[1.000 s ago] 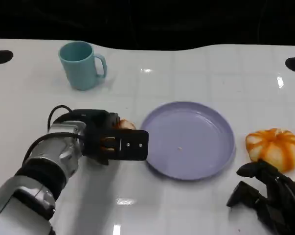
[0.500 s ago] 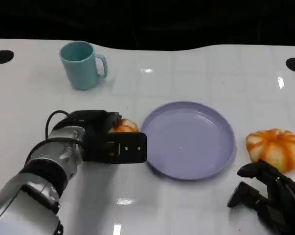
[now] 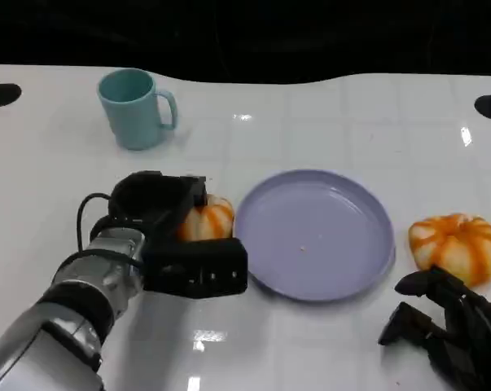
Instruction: Grasp the bread from the table and place it into the plate.
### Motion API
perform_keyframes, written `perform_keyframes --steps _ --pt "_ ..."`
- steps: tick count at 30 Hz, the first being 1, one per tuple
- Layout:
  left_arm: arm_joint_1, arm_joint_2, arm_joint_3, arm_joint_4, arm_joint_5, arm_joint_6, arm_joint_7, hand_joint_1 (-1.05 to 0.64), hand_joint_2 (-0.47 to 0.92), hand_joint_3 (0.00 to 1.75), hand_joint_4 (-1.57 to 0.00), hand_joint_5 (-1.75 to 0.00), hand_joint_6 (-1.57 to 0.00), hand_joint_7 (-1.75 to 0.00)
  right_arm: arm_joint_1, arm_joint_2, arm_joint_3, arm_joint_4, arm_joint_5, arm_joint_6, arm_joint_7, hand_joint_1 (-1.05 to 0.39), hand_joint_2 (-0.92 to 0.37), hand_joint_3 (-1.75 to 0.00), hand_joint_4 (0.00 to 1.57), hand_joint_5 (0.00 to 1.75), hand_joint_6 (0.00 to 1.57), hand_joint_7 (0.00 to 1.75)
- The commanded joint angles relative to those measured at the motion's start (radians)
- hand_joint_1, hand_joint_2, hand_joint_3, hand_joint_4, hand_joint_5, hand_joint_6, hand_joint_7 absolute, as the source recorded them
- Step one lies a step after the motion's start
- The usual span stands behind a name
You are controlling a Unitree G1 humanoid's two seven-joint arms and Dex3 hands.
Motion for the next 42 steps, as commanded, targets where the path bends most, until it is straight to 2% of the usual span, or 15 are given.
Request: perform_keyframes --steps 1,2,3,6,8,10,13,19,28,36,42 --pt "0.009 0.022 -0.002 0.012 0.006 -0.028 0.076 -0.23 0.92 0.32 -0.84 -1.75 -0.54 -1.73 0.002 -0.016 -0.01 0.026 0.005 -0.01 0.009 -0.52 -0.92 -0.22 0.67 1.5 0.6 1.18" --pt "0.009 0.023 0.0 0.013 0.003 -0.033 0.081 -0.24 0.92 0.29 -0.84 -1.75 -0.61 -1.51 0.0 -0.016 -0.01 0.03 0.008 -0.01 0.012 -0.51 -0.92 -0.23 0.67 1.51 0.6 1.18" --pt "0.01 0.024 0.012 0.01 -0.007 -0.04 0.096 -0.24 0.92 0.28 -0.84 -1.75 -0.64 -1.41 -0.004 -0.018 -0.011 0.035 0.01 -0.003 0.016 -0.51 -0.92 -0.23 0.67 1.51 0.6 1.19" --pt "0.013 0.025 0.041 0.003 -0.029 -0.059 0.143 -0.18 0.9 0.3 -0.87 -1.75 -0.6 -1.6 -0.011 -0.019 -0.013 0.046 0.014 0.003 0.023 -0.5 -0.92 -0.23 0.66 1.51 0.6 1.18" --pt "0.013 0.024 0.05 0.003 -0.038 -0.061 0.158 -0.16 0.77 0.62 -0.88 -1.75 -0.58 -1.72 -0.013 -0.019 -0.014 0.049 0.016 0.002 0.026 -0.5 -0.92 -0.23 0.66 1.5 0.59 1.17" --pt "0.011 0.025 0.071 -0.003 -0.057 -0.064 0.16 -0.16 0.75 0.75 -0.88 -1.75 -0.59 -1.74 -0.013 -0.017 -0.014 0.048 0.018 0.004 0.024 -0.5 -0.92 -0.23 0.65 1.5 0.59 1.17" --pt "0.01 0.028 0.106 -0.015 -0.09 -0.078 0.148 -0.15 0.73 0.83 -0.88 -1.75 -0.61 -1.75 -0.017 -0.015 -0.016 0.058 0.024 -0.001 0.03 -0.5 -0.92 -0.23 0.65 1.49 0.59 1.16" --pt "0.01 0.033 0.117 -0.04 -0.098 -0.081 0.175 -0.13 0.66 0.92 -0.88 -1.75 -0.63 -1.75 -0.019 -0.018 -0.013 0.064 0.017 -0.01 0.026 -0.51 -0.92 -0.23 0.66 1.49 0.6 1.15" --pt "0.003 0.036 0.109 -0.131 -0.095 -0.256 0.203 -0.15 0.57 1.11 -0.92 -1.75 -0.68 -1.75 -0.022 -0.023 -0.016 0.055 0.028 0.026 0.025 -0.52 -0.92 -0.19 0.66 1.47 0.62 1.14" --pt "0.0 0.036 0.105 -0.136 -0.084 -0.293 0.22 -0.11 0.54 1.13 -0.92 -1.75 -0.7 -1.75 -0.025 -0.023 -0.016 0.061 0.025 0.015 0.031 -0.52 -0.92 -0.21 0.66 1.48 0.61 1.15" --pt "-0.041 -0.022 0.083 -0.162 -0.095 -0.381 0.084 -0.11 0.49 1.23 -0.94 -1.75 -0.75 -1.75 -0.02 -0.022 -0.012 0.06 0.013 -0.005 0.028 -0.52 -0.92 -0.22 0.66 1.48 0.61 1.15"
